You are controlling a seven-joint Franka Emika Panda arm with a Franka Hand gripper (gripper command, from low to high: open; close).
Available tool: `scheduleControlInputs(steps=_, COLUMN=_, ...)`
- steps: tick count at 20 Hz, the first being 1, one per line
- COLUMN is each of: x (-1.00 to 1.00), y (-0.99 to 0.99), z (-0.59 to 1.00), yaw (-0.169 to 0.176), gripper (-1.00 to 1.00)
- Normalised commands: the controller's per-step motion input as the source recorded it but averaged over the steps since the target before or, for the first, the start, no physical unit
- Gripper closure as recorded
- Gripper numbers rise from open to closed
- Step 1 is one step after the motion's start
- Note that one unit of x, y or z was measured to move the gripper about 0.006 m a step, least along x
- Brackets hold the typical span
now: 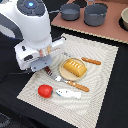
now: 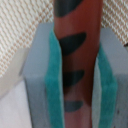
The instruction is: Interact with the objects in diverse but meaningful ways.
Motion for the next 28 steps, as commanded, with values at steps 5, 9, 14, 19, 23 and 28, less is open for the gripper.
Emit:
scheduleControlInputs(steps=5, x=-0.39, y=0.46, z=0.39, yaw=0.025, gripper=1.00)
scheduleControlInputs(steps=9, x=-0.69, y=0.71, z=0.79, yaw=0.041, gripper=1.00)
scheduleControlInputs(steps=14, x=-0.77, y=0.60, z=0.57, yaw=0.017, gripper=1.00)
scheduleControlInputs(steps=19, x=-0.67, y=0.65, z=0.41, yaw=0.023, gripper=1.00)
scheduleControlInputs(steps=23, x=-0.25, y=0.75, z=0.32, yaw=0.007, gripper=1.00)
scheduleControlInputs(steps=28, x=0.64, y=0.63, z=0.35, yaw=0.000, gripper=1.00)
